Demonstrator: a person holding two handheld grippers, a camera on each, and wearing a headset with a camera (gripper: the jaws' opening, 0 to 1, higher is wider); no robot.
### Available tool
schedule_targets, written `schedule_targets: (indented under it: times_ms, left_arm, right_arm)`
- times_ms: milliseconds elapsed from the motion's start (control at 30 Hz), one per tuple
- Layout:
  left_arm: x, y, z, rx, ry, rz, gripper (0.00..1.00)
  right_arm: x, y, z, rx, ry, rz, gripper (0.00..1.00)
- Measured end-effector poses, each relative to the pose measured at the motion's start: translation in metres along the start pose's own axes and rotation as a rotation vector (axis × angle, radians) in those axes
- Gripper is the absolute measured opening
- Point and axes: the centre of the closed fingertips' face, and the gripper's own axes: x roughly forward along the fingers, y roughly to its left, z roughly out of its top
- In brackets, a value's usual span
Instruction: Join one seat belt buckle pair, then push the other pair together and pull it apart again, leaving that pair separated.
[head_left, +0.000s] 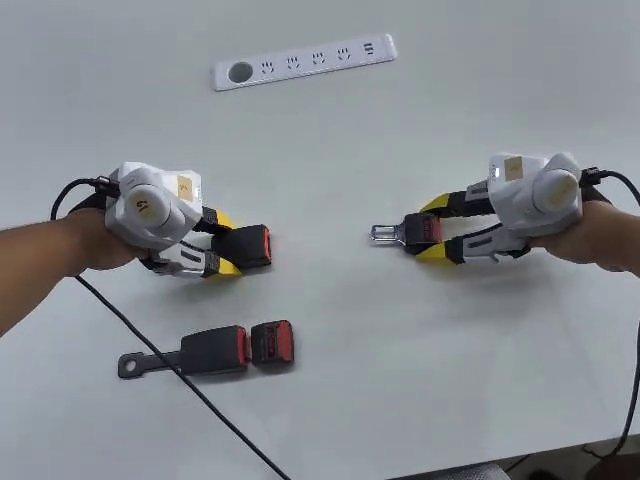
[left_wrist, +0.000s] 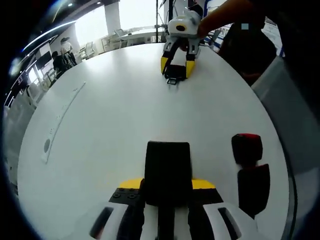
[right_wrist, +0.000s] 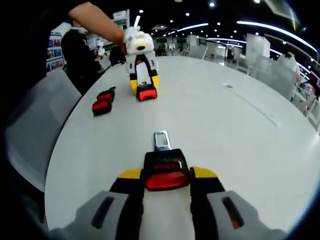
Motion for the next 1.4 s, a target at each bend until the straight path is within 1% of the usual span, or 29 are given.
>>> schedule_targets:
  times_ms: [333,567,733,800,867,933,1233,1400]
  left_arm:
    - [0.0,0.0,0.0,-0.005,0.0,-0.007,0.34]
    - [0.0,-0.001,0.001,0.003,0.008,-0.009,0.34]
    - [0.001,0.0,0.001,0.005,0.012,-0.01,0.34]
    - [0.001,0.0,0.001,0.005,0.01,-0.01,0.34]
    - [0.001,0.0,0.0,0.006,0.009,-0.01,0.34]
    - [0.001,0.0,0.001,0.01,0.011,-0.012,0.34]
    - [0.001,0.0,0.0,0.013,0.015,-0.013,0.34]
    - [0.001,0.0,-0.001,0.017,0.018,-0.015,0.34]
  right_arm:
    - [0.012,0.003,0.009,0.01,-0.042,0.007,0.35]
    - [0.029,0.009,0.023,0.019,-0.063,0.03,0.35]
    - [0.048,0.015,0.04,0.003,-0.078,0.052,0.35]
    - [0.053,0.015,0.044,-0.002,-0.081,0.054,0.35]
    - [0.062,0.018,0.051,-0.01,-0.085,0.061,0.35]
    - [0.068,0.019,0.055,-0.005,-0.087,0.063,0.35]
    - [0.09,0.026,0.072,-0.003,-0.096,0.067,0.35]
    - [0.104,0.03,0.079,-0.02,-0.092,0.073,0.35]
